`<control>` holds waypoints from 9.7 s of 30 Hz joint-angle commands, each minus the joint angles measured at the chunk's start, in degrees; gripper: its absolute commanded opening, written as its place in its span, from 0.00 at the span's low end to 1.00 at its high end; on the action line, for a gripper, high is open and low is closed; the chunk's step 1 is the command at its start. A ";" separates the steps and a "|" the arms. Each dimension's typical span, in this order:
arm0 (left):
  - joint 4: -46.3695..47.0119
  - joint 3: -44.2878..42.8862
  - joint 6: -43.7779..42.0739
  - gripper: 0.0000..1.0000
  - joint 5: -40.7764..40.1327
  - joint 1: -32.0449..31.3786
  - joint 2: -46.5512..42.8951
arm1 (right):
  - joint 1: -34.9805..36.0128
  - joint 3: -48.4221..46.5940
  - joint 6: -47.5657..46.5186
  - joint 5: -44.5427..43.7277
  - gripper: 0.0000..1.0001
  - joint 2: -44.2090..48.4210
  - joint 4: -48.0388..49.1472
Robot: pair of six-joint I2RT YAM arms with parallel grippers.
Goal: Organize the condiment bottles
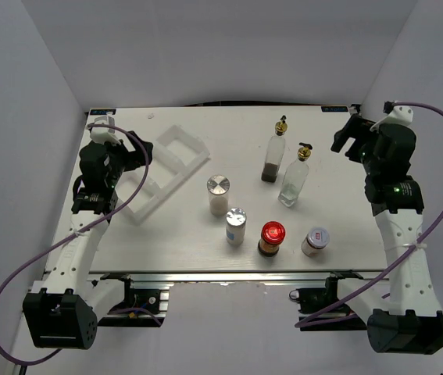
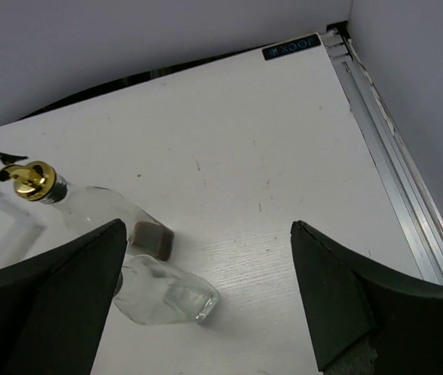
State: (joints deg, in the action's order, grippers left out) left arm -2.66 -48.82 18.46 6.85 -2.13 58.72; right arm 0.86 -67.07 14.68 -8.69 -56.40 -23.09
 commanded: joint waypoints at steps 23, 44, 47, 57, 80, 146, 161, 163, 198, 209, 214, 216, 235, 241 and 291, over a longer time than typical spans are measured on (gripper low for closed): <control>2.22 -1.02 1.41 0.98 1.41 0.11 1.13 | 21.55 -28.73 -18.38 3.25 0.90 -28.50 -3.27; -3.49 -0.49 3.60 0.98 -6.06 0.20 -0.35 | 27.52 -34.80 -8.00 -12.76 0.89 -40.10 -11.36; -3.41 0.12 3.78 0.98 -8.26 0.11 -1.32 | 27.70 -33.05 -6.94 -13.99 0.89 -39.49 -10.14; -2.79 0.74 4.57 0.98 -8.87 0.11 -1.41 | 27.70 -29.35 -5.27 -16.98 0.82 -39.49 -7.23; -3.58 2.32 3.43 0.98 -12.30 0.11 -4.22 | 28.49 -27.67 -9.22 -15.40 0.08 -36.15 1.03; 6.26 -4.01 6.15 0.98 -10.19 3.98 12.12 | 41.68 -75.49 -28.21 21.08 0.00 -93.10 68.36; 6.17 -4.97 6.59 0.98 -7.64 3.98 13.00 | 41.24 -69.08 -27.16 20.47 0.90 -89.15 67.21; 5.91 -4.97 7.03 0.98 -7.47 3.98 12.91 | 41.24 -68.29 -27.68 20.73 0.89 -88.01 66.86; -3.05 -0.39 8.97 0.98 -10.61 -2.42 0.78 | 41.06 -14.32 -12.66 -30.94 0.89 -14.89 2.91; -5.61 -3.30 6.15 0.98 -17.93 -10.87 3.86 | 39.22 -3.69 -0.18 -39.04 0.89 -3.29 -9.87; -6.04 -3.21 5.62 0.98 -18.80 -11.40 3.77 | 35.28 0.35 -0.09 -35.26 0.89 -4.15 -6.89; -5.70 -2.86 5.36 0.98 -19.24 -11.40 3.60 | 33.16 1.41 -0.78 -32.54 0.89 -5.03 -4.34; -4.46 -1.37 4.39 0.98 -19.42 -11.40 4.03 | 26.12 15.74 -10.99 -21.28 0.75 -9.87 29.33; -5.08 -1.72 4.48 0.98 -20.91 -11.40 4.21 | 26.03 16.44 -12.12 -24.71 0.46 -10.57 32.66; -7.19 0.21 6.15 0.98 -30.85 -7.10 1.75 | 40.01 -61.60 -22.68 14.23 0.00 -69.63 40.22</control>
State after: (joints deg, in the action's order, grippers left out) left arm -10.33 -49.12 24.86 -23.59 -9.74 61.67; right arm 40.75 -123.57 -8.54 5.15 -127.28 4.69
